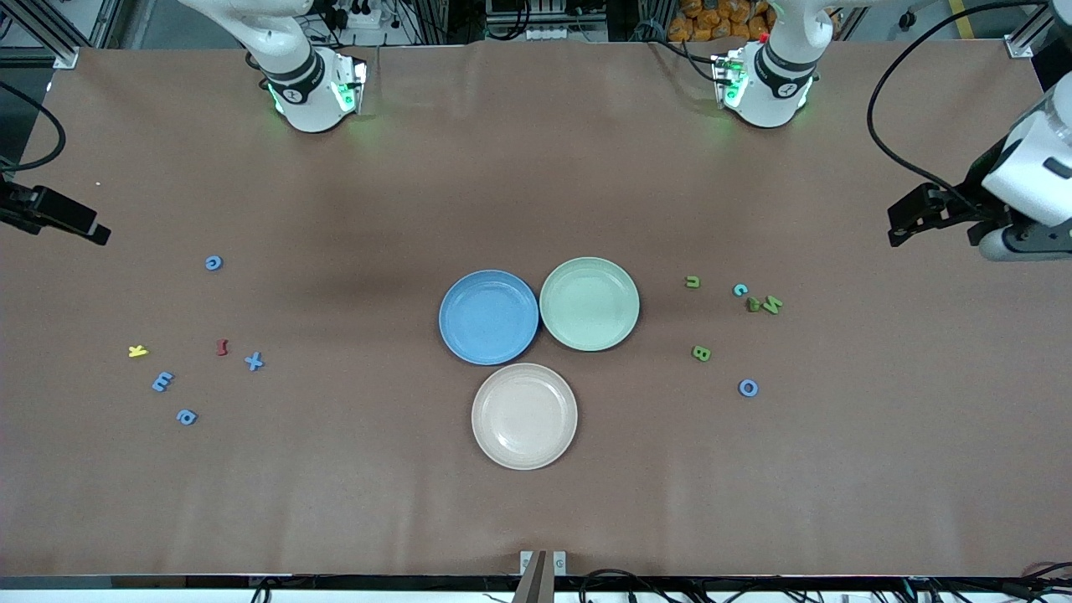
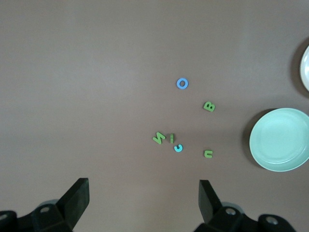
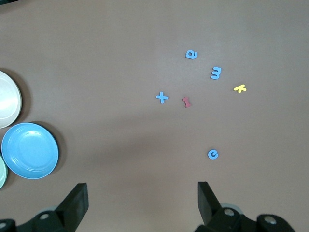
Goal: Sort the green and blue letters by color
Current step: 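Move the left gripper to green letters while the right gripper reaches blue letters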
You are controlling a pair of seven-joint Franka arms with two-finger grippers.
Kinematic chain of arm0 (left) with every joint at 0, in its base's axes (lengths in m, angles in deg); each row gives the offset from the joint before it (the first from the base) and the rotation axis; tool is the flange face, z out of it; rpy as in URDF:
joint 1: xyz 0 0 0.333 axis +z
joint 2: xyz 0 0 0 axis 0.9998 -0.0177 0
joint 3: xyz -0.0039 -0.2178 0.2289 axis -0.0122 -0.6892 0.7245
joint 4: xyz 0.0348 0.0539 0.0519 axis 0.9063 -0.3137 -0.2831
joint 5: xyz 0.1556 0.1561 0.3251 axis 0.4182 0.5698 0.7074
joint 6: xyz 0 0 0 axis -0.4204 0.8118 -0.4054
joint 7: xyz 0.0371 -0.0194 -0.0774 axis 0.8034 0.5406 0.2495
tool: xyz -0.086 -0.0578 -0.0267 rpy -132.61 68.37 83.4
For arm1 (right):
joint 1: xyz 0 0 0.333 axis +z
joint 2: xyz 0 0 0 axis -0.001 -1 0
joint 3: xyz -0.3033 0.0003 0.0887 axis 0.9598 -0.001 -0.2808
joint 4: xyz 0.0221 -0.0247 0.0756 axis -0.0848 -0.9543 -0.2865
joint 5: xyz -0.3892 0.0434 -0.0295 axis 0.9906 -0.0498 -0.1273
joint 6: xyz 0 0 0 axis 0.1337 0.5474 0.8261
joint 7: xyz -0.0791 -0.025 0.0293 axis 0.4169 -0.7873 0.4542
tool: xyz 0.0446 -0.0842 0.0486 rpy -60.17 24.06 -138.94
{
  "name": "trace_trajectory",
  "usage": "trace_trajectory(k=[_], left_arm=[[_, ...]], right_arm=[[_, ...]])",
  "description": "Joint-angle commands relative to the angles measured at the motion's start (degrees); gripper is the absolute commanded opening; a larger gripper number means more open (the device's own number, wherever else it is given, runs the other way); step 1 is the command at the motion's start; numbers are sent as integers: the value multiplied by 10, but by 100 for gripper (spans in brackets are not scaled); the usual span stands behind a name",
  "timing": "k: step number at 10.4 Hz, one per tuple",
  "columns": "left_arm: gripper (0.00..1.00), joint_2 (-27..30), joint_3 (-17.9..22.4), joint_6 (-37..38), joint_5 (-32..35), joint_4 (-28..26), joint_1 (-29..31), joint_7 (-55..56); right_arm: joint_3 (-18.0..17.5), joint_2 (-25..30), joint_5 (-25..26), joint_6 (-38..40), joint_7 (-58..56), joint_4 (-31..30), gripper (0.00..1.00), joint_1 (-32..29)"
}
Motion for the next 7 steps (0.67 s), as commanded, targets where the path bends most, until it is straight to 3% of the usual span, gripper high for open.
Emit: trace_trajectory(k=[1,2,5,7], left_arm=[[100,0,2,-46,-17,-86,2,-14],[100,0,2,-89,-17,-132,3,-14],[100,-2,1,-315,-13,-312,0,-13],[100,-32,-3,-411,-10,-373,-3,-7]], right_arm=[[4,-7,6,-15,3,4,100,2],[4,-7,6,-45,2,-24,100,0],[0,-6,7,-152,-47,-122,100,-24],[0,-7,7,-256,-95,-208,100,-48]])
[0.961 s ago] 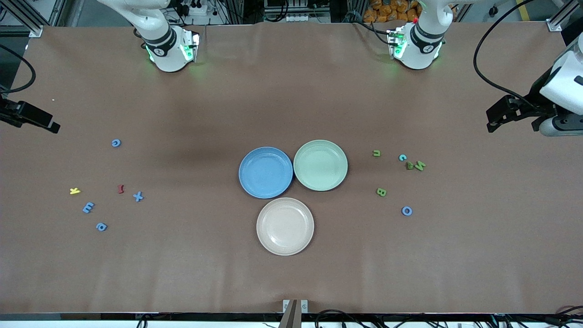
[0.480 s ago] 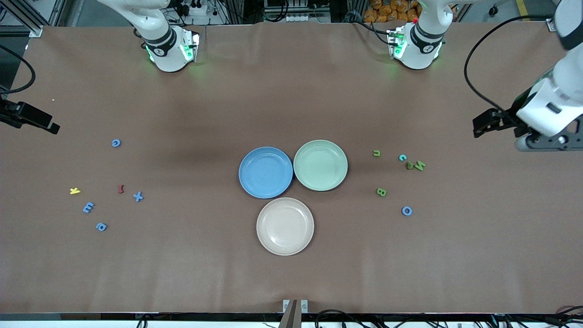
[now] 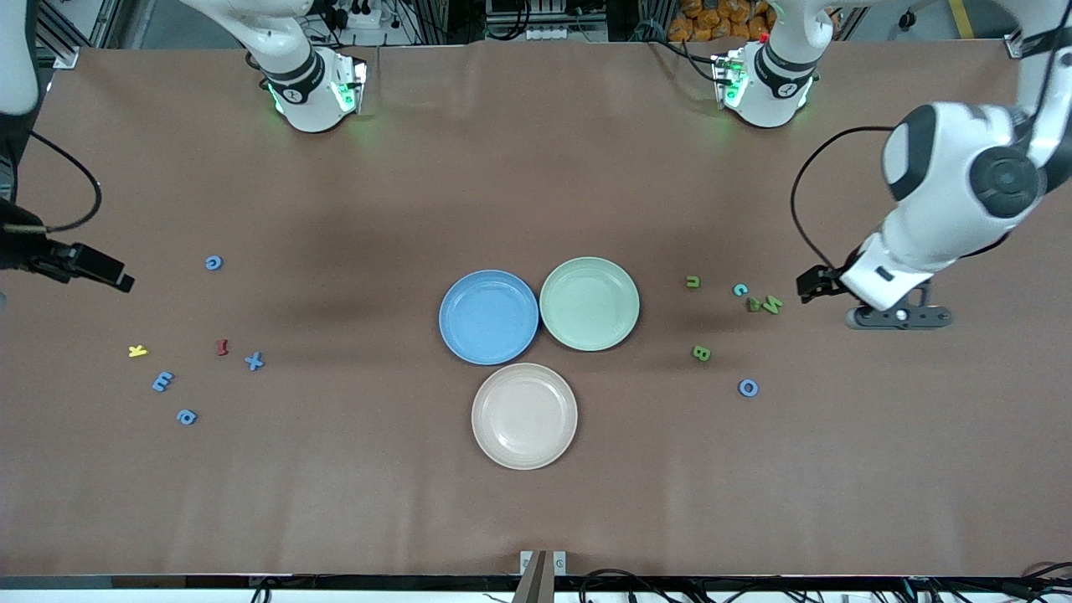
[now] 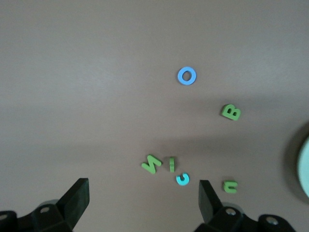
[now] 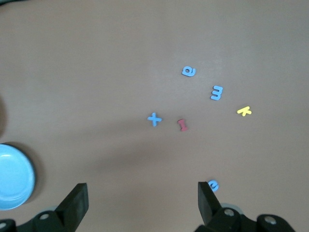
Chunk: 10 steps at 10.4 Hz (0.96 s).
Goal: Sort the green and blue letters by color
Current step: 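Move the left gripper to green letters while the right gripper reaches blue letters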
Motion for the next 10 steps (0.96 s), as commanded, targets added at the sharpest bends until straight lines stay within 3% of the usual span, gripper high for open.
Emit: trace_trajectory(k=[1,3,5,6,7,10], left_arm=[[100,-26,-2,-99,-9,-75,-5,-6],[94,-74,-2,-137,-8,-75,-5,-5],[87,-108,-2,-187,-8,-90,-5,-5],[79,-115,-2,-199,-8,-95,-5,-5],[71,-125,-2,-200,-8,-95,-7,-5],[68,-141,-2,-204,-8,-96,-8,-3]], right_arm=[[-5,10,5,-140,-75,-130,100,-42],[-15,6,6,-249,-132,-223,100,-70],[-17,7,6,-418,-163,-337,100,-81],[-24,11,6,-473,-163,-382,100,-85],[-34,27,7,-484,-163,-413,100,-99],[-67,36,7,-508,-180,-495,100,-142]])
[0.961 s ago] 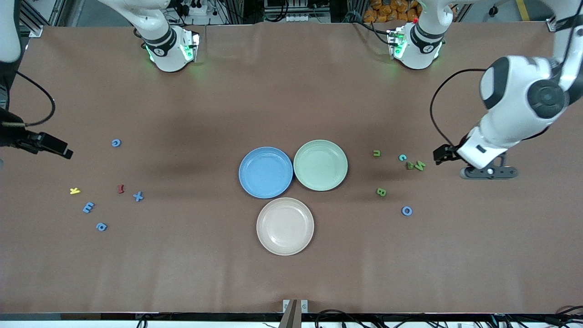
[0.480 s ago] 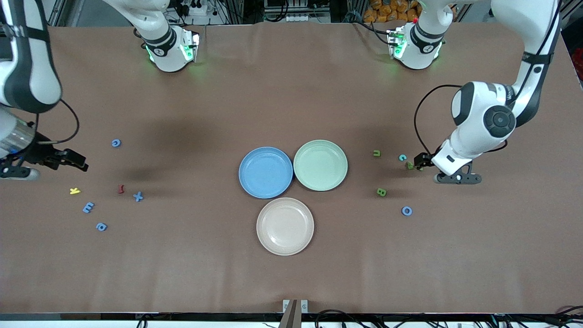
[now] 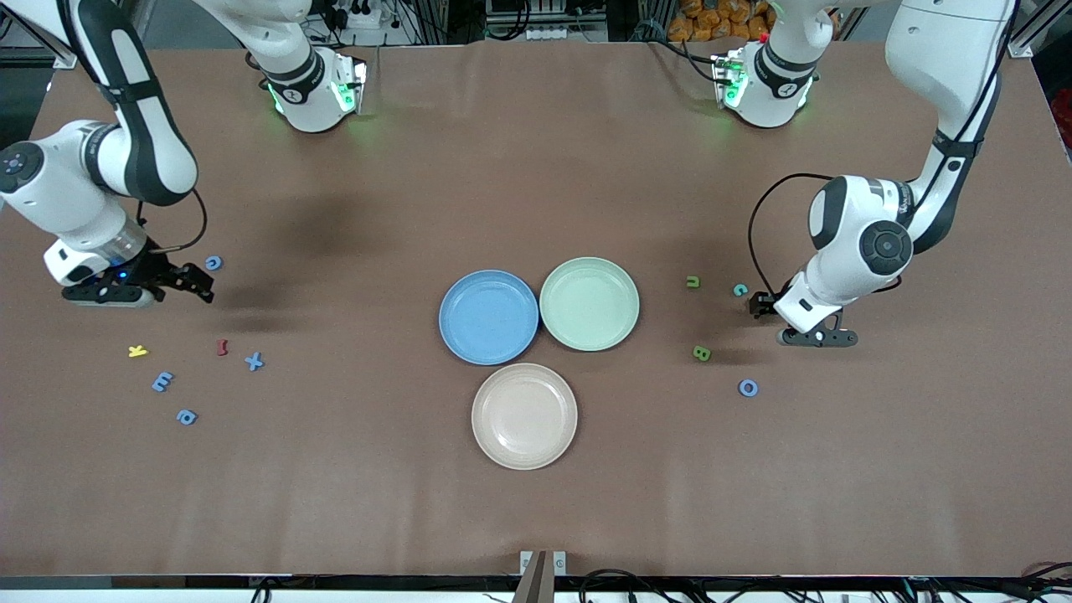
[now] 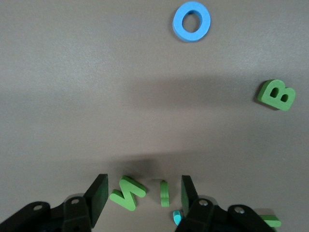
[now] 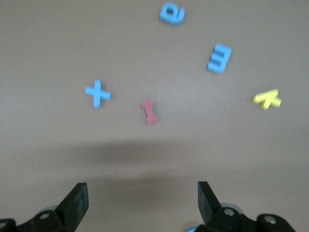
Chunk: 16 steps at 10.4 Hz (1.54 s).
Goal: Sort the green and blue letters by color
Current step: 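Grasp the green a with the left gripper while the right grasps blue c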
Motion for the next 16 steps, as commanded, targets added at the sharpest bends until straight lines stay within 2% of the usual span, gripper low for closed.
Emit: trace_trajectory(k=[1,3,5,7,8,10,12,14,16], left_arm=[[66,-6,0,-11,-8,-8,-3,-3],[62,-18,-3,-11,-8,-8,-4,-2],[59,-25,-3,-12,-8,-8,-11,8],[52,-29,-3,-12,-8,-8,-19,21],[45,-32,-3,-13,-8,-8,-19,21],[20,-36,-3,-15,-8,-7,-18,21],[5,-37,-3,-15,-8,-6,-17,21],[0,-31,-3,-14,-8,-5,-13,20],[0,-3,-4,-8,-8,3,-15,21]], right_arm=[[-38,34,5,-20,-51,-89,100,-66],[-38,17,5,-17,-109,-100,100,-100],[-38,-13,5,-21,-119,-100,100,-124],[-38,-43,6,-23,-128,-98,100,-140],[-38,-58,6,-35,-130,-97,100,-146],[-38,-72,11,-53,-130,-97,100,-149],[-38,-72,18,-53,-132,-97,100,-153],[-38,-74,53,-54,-132,-93,100,-165],[-38,-78,55,-55,-131,-93,100,-167]])
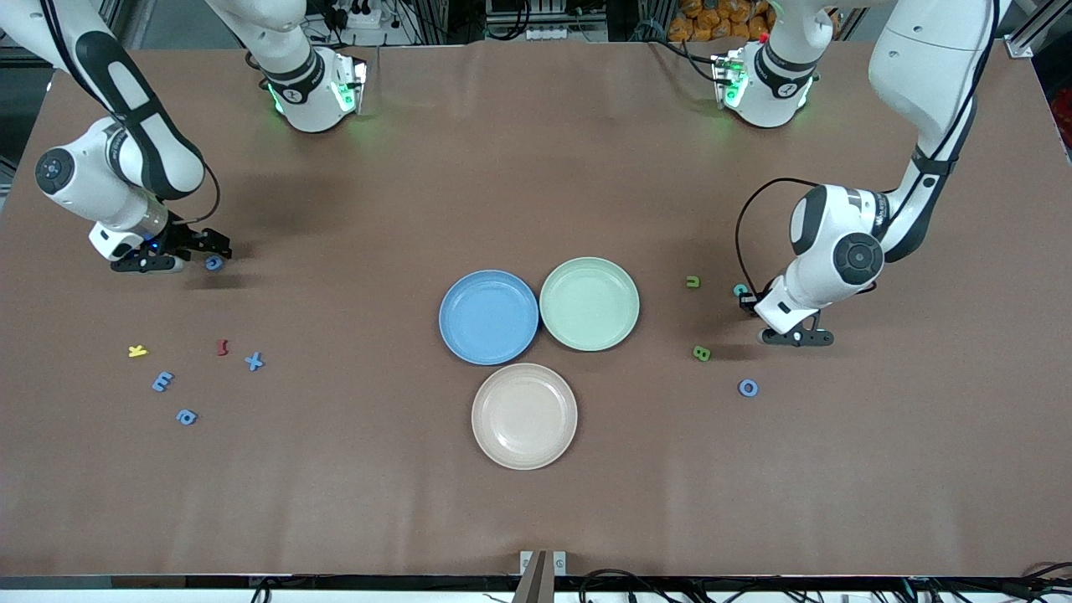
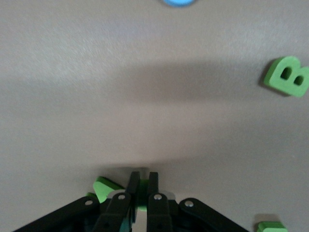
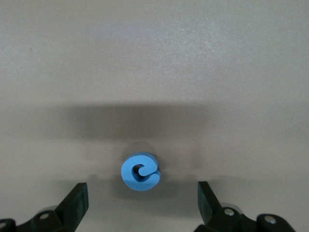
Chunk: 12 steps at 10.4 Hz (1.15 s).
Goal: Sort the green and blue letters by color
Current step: 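Grasp the green a with the left gripper while the right grasps blue c, then drop the green a onto the green plate while the right lifts blue c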
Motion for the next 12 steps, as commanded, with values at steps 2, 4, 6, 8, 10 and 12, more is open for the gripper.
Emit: trace_trajectory(k=[2,4,6,8,10,12], left_arm=[[0,39,-19,13,-9,30,-12,19],[0,35,-65,15,-11,58,-15,96],[0,30,-97,25,-11,88,-38,188],[0,23,-97,27,-11,111,-89,262],[0,11,-97,27,-10,130,-129,316],[0,-22,-96,27,-9,151,-173,363]], right_arm=[[-10,-9,13,-10,-4,1,100,-16],[-10,-16,13,-12,-4,2,100,-16],[-10,-27,13,-28,-4,3,100,-16],[-10,-25,14,-28,-4,3,93,-16],[-10,-25,44,-28,-5,3,51,-16],[-10,-26,65,-29,-6,3,23,-22]])
